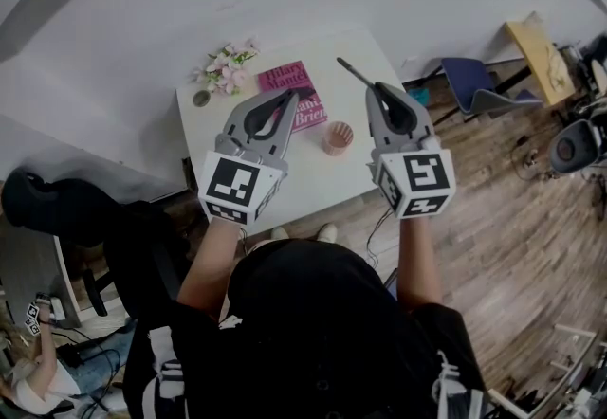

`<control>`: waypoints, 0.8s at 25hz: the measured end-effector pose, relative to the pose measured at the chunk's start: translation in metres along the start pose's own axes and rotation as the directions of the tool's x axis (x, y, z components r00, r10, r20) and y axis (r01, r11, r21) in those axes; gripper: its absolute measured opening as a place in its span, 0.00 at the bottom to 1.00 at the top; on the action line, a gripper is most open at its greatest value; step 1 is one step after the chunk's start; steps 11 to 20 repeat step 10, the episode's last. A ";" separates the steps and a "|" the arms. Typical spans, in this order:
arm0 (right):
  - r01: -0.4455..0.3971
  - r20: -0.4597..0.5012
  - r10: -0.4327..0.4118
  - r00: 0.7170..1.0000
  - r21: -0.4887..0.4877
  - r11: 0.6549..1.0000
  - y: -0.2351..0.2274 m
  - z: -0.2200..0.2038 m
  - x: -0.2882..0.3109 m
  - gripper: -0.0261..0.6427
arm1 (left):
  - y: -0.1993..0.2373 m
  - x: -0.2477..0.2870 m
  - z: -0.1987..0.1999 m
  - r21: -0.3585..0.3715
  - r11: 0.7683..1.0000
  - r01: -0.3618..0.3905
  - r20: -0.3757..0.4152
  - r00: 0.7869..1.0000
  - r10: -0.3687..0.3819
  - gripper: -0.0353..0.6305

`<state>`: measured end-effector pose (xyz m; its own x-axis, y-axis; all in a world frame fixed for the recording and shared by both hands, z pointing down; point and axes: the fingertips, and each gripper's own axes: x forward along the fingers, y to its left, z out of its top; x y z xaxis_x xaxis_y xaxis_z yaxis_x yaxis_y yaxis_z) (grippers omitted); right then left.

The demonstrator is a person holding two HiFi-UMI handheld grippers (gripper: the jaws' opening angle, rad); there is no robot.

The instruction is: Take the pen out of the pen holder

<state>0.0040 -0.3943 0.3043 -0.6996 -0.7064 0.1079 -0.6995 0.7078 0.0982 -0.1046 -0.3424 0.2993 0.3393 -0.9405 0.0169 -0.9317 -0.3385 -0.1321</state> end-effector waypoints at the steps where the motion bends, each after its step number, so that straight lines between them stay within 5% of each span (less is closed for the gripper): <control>1: 0.000 -0.001 0.000 1.000 -0.001 1.000 0.000 0.000 0.000 0.13 | -0.001 0.000 0.000 -0.002 1.000 0.002 0.000 1.000 -0.002 0.08; 20: 0.002 -0.008 -0.002 1.000 -0.014 1.000 0.001 -0.001 0.008 0.13 | 0.003 0.004 -0.002 -0.010 1.000 0.010 0.000 1.000 -0.010 0.08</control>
